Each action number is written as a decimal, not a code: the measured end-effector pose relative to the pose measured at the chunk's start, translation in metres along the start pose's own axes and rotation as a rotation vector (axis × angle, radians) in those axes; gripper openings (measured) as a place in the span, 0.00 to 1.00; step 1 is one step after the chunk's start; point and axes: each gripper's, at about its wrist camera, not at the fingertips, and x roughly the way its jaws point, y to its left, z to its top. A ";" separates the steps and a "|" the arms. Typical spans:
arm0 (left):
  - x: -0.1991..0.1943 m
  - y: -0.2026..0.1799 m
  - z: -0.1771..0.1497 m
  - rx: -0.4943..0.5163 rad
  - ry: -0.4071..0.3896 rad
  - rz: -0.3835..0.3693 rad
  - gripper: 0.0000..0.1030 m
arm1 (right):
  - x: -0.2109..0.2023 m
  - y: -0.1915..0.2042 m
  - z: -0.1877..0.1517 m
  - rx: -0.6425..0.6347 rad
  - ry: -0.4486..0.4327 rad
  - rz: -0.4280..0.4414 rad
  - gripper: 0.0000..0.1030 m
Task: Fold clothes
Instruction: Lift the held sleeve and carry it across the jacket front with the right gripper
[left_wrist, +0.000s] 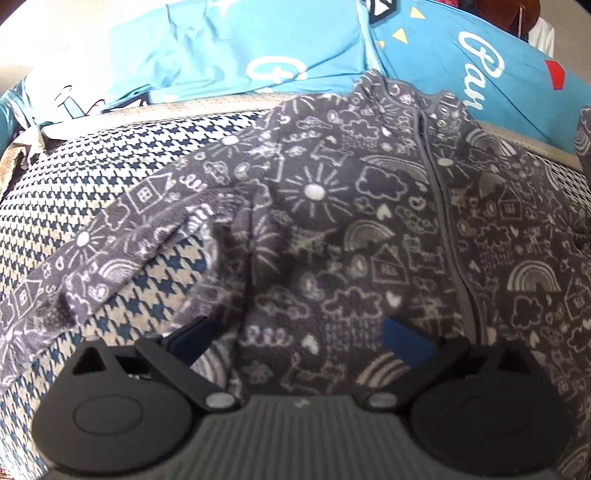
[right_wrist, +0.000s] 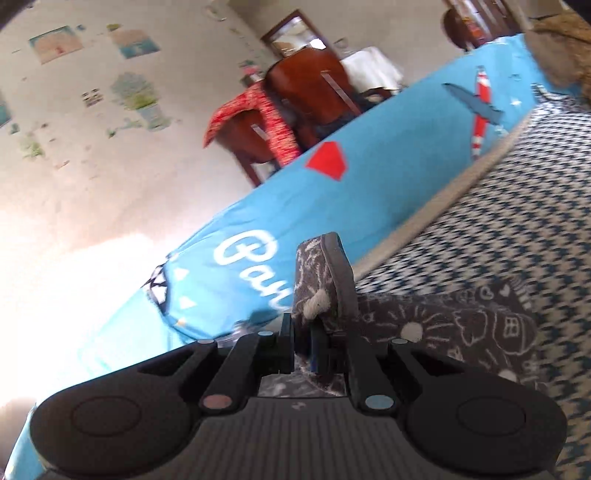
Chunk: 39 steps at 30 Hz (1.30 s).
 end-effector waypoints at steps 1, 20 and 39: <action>0.000 0.004 0.002 -0.014 0.002 -0.002 1.00 | 0.003 0.004 -0.003 -0.007 0.008 0.019 0.10; 0.001 0.041 0.006 -0.132 0.010 0.028 1.00 | 0.036 0.077 -0.072 -0.251 0.136 0.133 0.10; 0.001 0.059 0.005 -0.184 -0.018 0.102 1.00 | 0.051 0.119 -0.115 -0.333 0.223 0.286 0.13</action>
